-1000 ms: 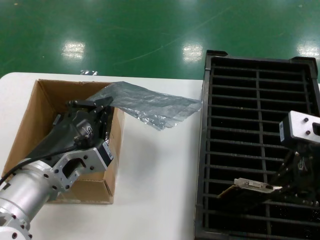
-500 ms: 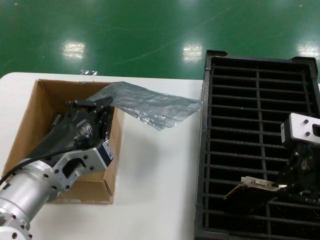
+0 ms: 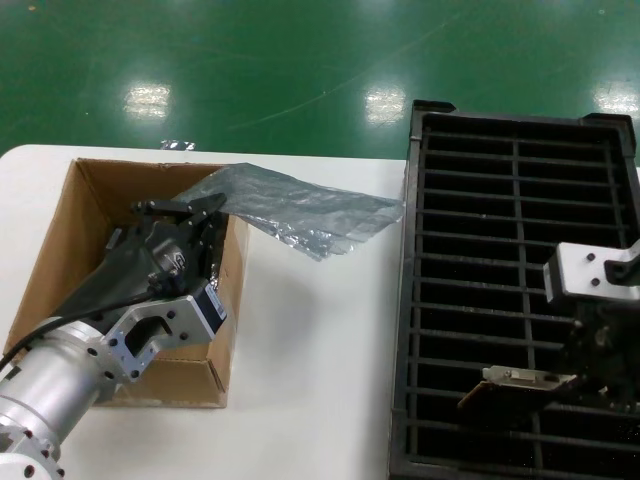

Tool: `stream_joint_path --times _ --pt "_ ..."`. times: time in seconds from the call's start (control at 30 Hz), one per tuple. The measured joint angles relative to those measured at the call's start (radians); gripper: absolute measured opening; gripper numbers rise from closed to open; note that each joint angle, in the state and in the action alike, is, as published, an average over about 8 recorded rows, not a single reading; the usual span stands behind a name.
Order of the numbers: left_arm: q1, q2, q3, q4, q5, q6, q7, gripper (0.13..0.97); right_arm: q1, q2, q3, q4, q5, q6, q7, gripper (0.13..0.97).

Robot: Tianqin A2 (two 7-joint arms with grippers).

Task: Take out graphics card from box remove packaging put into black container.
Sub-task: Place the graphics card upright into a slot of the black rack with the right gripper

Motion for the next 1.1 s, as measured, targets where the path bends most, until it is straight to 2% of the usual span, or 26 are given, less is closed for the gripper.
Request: stream_joint_path --times 0.4,1.1 --pt "0.0 0.0 0.0 0.0 0.0 0.0 0.0 0.139 -0.002 -0.045 -0.018 -0.001 -0.009 0.001 0.008 0.19" --pt "0.0 0.0 0.0 0.0 0.0 0.0 0.0 0.139 -0.003 -0.048 -0.017 -0.002 -0.01 0.0 0.008 0.19"
